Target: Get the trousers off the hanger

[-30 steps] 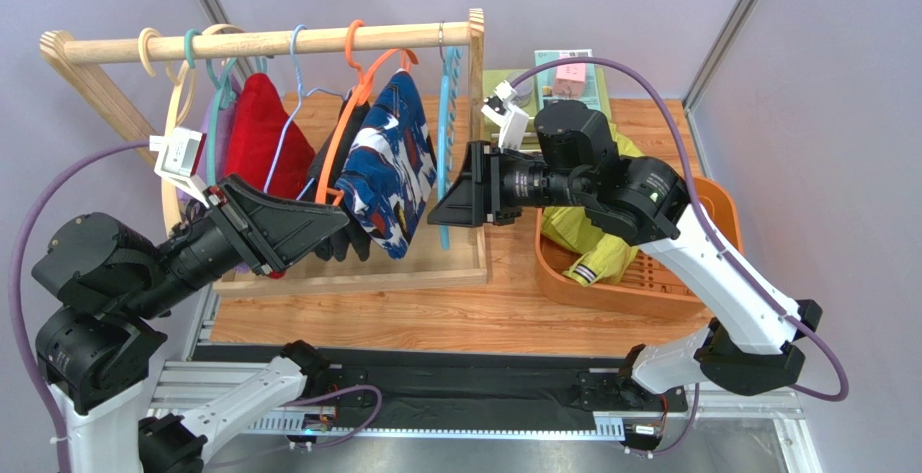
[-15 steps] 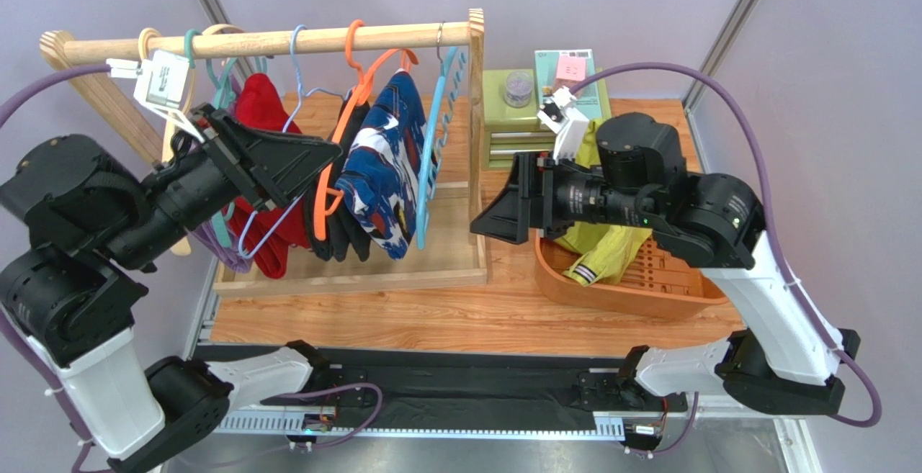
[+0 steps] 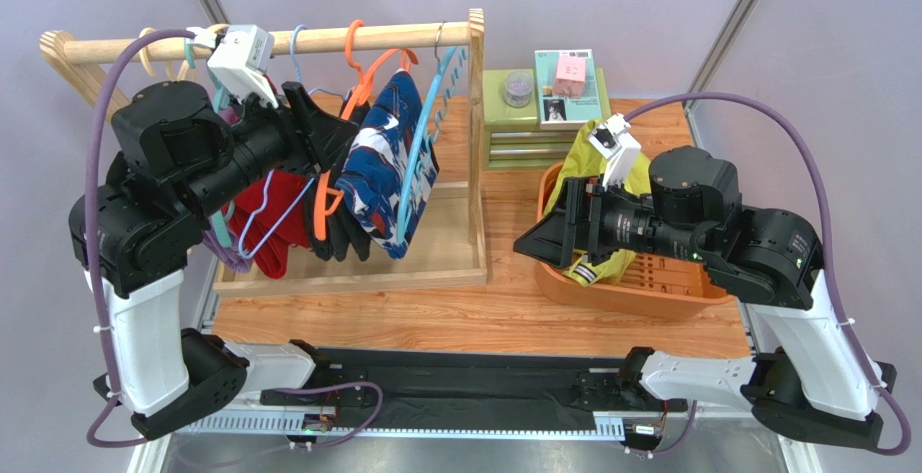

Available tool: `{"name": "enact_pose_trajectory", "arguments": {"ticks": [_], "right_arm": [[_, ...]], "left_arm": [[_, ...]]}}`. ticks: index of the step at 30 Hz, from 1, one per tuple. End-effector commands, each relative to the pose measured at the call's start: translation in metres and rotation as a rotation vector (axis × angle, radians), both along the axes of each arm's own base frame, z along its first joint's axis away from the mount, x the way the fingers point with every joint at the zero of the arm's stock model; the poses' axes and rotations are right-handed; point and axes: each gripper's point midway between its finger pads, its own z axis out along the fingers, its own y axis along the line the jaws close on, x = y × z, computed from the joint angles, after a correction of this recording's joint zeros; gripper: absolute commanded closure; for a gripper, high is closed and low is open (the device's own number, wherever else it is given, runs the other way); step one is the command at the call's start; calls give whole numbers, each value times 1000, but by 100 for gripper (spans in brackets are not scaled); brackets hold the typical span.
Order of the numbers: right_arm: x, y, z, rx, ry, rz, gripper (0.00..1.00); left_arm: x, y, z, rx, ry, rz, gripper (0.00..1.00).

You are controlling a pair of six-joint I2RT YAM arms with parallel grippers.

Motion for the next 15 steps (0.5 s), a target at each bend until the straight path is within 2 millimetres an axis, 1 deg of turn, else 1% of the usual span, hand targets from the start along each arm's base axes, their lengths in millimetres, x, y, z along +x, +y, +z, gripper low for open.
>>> {"name": "enact_pose_trajectory", "arguments": {"ticks": [1,5,8,15], "right_arm": [[0,-7,8,35,-17,-31,23],[-3,-9,5,33,-14,-23,23],[-2,-8,0,20,-4,-23,23],[-1,-7,-6,14,4,-28,24]], "left_arm": [[13,15,-11,94,0,81,45],[21,6,-24,121,46,61,45],[26,-1,-30,124,65,42,45],[34,-4,-41,135,100,47,46]]}}
